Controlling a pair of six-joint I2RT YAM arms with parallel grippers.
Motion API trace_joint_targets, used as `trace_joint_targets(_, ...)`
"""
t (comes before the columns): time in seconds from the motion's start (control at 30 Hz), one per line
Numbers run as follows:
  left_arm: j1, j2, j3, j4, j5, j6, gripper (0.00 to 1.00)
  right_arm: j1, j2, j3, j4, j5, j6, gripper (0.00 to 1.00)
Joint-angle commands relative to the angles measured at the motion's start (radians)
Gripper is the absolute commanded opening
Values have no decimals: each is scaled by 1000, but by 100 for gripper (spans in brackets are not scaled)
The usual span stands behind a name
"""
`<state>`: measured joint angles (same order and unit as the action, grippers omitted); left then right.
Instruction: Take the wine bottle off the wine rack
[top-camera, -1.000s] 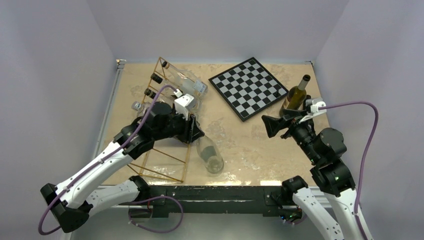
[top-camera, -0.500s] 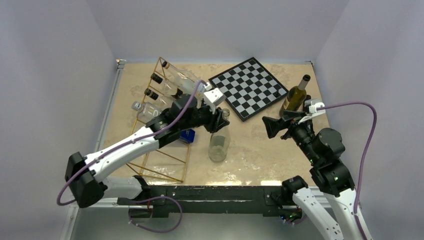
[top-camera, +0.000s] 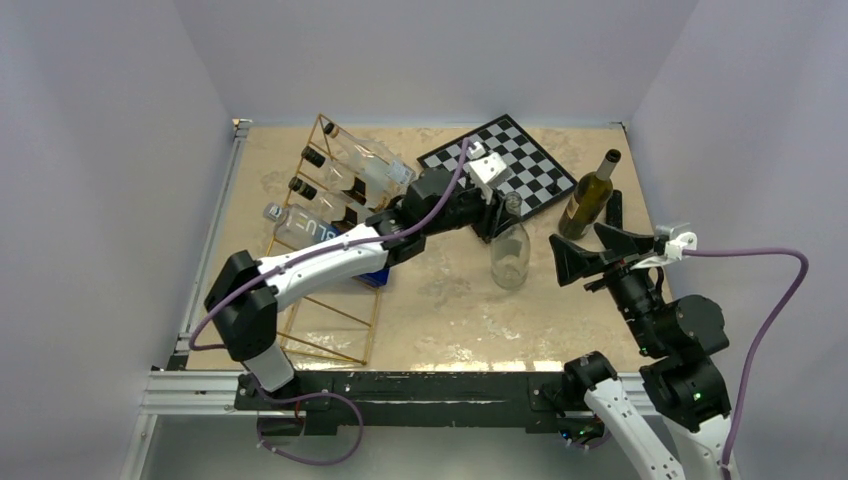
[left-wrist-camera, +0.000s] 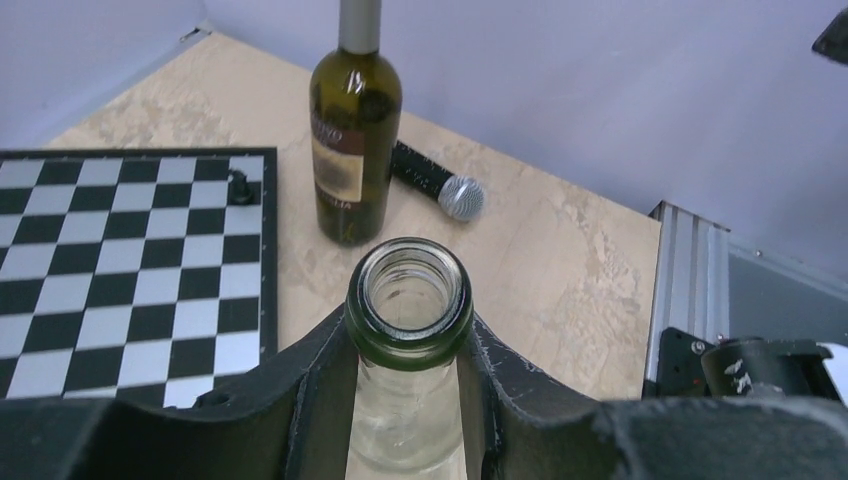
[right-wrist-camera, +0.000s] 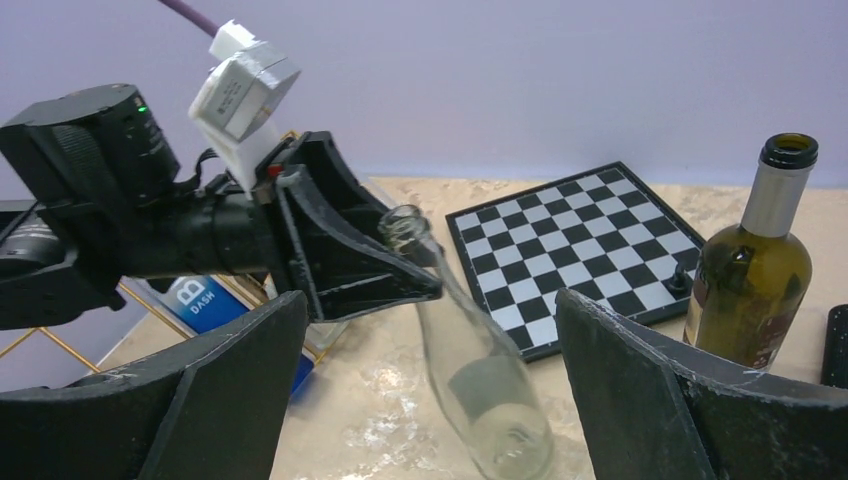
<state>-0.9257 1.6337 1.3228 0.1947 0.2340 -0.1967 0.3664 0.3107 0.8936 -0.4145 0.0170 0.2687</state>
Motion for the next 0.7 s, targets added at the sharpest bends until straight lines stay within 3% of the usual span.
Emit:
trace_joint_targets(0.0, -30, 63, 189, 321, 39, -33, 0, 5, -18, 35, 36, 29, -13, 99)
trace_joint_targets(0.27, -49, 254, 422, 291, 34, -9, 0, 5, -36, 46, 26, 51, -25, 99)
trace_joint_targets(0.67, -51, 389, 524, 296, 10, -16, 0, 5, -34, 33, 26, 66, -43, 99)
